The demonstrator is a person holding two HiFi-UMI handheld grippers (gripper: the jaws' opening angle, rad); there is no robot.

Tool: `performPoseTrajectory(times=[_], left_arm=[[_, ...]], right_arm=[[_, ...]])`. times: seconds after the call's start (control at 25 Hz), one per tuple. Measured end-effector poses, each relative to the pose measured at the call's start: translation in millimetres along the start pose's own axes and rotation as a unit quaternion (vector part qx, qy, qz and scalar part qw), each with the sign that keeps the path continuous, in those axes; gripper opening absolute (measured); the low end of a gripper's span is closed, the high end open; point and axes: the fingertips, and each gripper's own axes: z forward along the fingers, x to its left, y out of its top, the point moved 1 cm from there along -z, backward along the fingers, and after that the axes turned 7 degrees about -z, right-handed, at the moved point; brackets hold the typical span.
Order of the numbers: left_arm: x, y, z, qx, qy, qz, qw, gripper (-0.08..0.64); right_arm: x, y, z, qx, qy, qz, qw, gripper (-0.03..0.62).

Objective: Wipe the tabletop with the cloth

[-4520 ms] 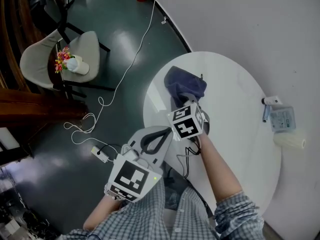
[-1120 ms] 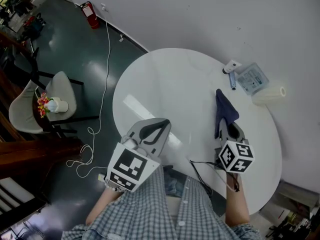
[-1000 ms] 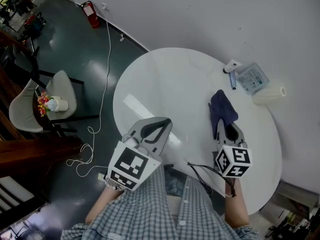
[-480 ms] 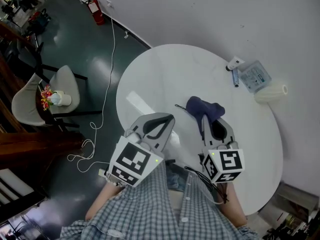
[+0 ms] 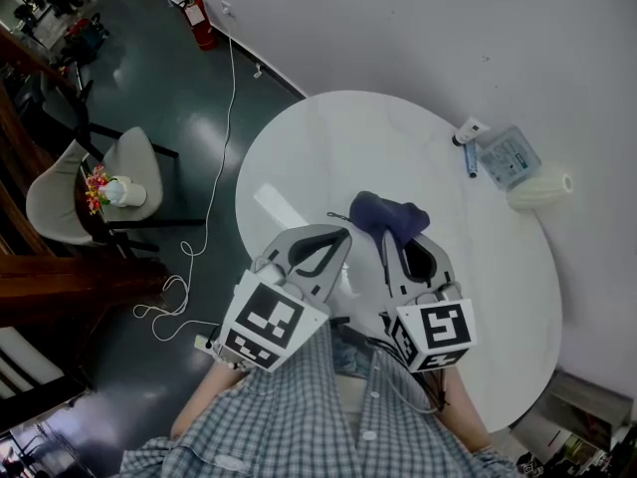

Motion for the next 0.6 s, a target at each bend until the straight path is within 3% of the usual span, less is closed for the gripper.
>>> performPoseTrajectory(times=[0.6], left_arm=[[-9.2,-1.9,4.8,0.002,-0.006,0.004,1.0000,0.005]], right_arm=[[3.1,-3.9,-4.9,0.004,0.003,-0.017,1.000,0.023]])
